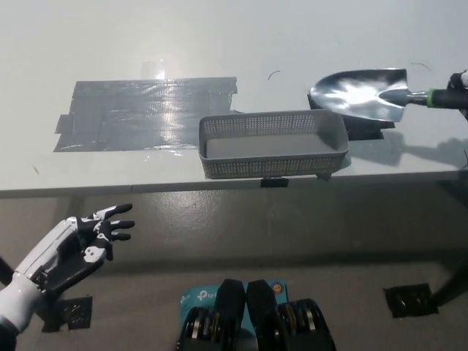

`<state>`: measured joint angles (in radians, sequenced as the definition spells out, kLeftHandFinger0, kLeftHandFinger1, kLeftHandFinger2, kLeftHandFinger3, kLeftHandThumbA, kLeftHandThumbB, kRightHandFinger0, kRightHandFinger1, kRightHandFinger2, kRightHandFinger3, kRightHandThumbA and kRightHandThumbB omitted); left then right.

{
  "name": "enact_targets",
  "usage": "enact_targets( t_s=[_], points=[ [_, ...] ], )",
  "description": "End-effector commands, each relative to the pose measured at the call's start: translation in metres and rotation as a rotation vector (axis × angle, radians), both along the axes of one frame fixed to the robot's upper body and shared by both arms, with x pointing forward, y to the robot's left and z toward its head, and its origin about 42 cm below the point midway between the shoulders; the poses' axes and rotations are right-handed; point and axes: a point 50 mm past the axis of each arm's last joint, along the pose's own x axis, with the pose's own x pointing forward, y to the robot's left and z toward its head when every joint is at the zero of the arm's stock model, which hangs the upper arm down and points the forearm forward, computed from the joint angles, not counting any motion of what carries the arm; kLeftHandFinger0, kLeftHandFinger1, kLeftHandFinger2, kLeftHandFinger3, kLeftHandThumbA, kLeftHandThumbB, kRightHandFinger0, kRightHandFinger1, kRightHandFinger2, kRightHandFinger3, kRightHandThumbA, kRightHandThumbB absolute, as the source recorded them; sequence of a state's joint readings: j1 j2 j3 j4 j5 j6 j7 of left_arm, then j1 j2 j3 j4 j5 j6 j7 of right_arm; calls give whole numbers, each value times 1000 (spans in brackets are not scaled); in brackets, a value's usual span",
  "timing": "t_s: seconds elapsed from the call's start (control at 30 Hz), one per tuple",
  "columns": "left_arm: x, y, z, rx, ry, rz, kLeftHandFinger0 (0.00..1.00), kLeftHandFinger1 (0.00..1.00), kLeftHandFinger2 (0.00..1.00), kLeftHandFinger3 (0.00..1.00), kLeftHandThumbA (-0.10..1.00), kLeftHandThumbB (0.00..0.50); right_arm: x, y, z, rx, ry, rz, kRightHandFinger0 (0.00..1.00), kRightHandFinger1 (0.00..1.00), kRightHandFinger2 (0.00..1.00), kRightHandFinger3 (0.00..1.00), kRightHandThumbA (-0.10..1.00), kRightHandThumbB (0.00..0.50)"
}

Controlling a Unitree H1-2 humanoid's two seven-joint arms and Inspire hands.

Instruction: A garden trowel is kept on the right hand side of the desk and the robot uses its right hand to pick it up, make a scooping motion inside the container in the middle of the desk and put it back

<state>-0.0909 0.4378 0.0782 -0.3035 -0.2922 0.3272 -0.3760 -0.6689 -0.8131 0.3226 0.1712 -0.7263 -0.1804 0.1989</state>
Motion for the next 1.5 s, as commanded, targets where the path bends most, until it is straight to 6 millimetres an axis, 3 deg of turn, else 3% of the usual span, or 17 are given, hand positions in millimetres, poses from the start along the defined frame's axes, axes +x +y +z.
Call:
enact_targets(
  t_s=[0.0,0.27,0.4,0.47,0.5,0.53,0.57,0.63,0.77,0.83,0.93,1.03,1.1,1.2,1.27,1.43,1.47],
  points=[
    [2,7,20,41,-56,-9,864,863,929,1000,1000,141,-2,-15,33,-52,-59,10,0,216,535,342,-100,21],
    [6,3,27,45,-62,-27,875,874,940,1000,1000,109,2,-2,36,-99,-63,68,0,173,511,344,-100,12],
    [7,2,28,51,-62,-33,889,885,959,1000,1000,115,5,9,38,-111,-71,106,0,153,502,348,-100,13],
    [7,2,29,56,-71,-40,887,879,954,1000,1000,117,9,17,40,-142,-81,128,0,161,514,417,-100,1],
    [7,2,29,56,-71,-39,885,877,952,1000,1000,118,10,18,41,-145,-84,132,0,156,509,386,-100,0],
    [8,1,30,58,-65,-38,883,876,950,1000,1000,128,10,21,41,-163,-91,133,0,148,500,377,-100,0],
    [7,1,31,59,-64,-36,883,876,950,1000,1000,127,12,24,43,-168,-94,138,0,117,454,457,-100,3],
    [6,1,31,64,-64,-35,884,878,953,1000,1000,131,15,28,46,-184,-71,137,0,72,364,509,-100,16],
    [5,1,32,68,-67,-40,878,876,946,1000,1000,126,27,33,59,-272,-41,113,0,70,333,425,-100,0],
    [4,0,33,67,-59,-43,881,882,946,1000,1000,133,37,31,70,-303,-55,103,0,81,354,232,-100,0],
    [5,-1,33,70,-60,-49,893,894,953,1000,1000,142,46,32,85,-343,-58,80,0,139,468,54,-100,0],
    [7,-3,34,74,-68,-55,892,889,945,1000,1000,164,52,31,93,-352,-76,87,0,136,486,106,-100,0],
    [8,-4,37,82,-72,-55,890,889,943,1000,1000,155,58,34,106,-423,-68,66,0,58,382,141,-100,1],
    [8,-4,39,86,-74,-56,903,899,952,1000,1000,140,60,36,115,-472,-76,80,0,23,344,75,-100,19],
    [9,-4,41,88,-81,-61,908,896,949,1000,1000,146,60,36,118,-487,-78,99,0,0,318,36,-100,1],
    [12,-4,43,89,-88,-70,896,883,939,1000,1000,156,55,38,113,-479,-110,153,0,0,368,17,-100,0],
    [12,-4,43,86,-88,-72,895,882,938,1000,1000,157,55,41,110,-482,-109,163,0,0,393,76,-100,0]
  ],
)
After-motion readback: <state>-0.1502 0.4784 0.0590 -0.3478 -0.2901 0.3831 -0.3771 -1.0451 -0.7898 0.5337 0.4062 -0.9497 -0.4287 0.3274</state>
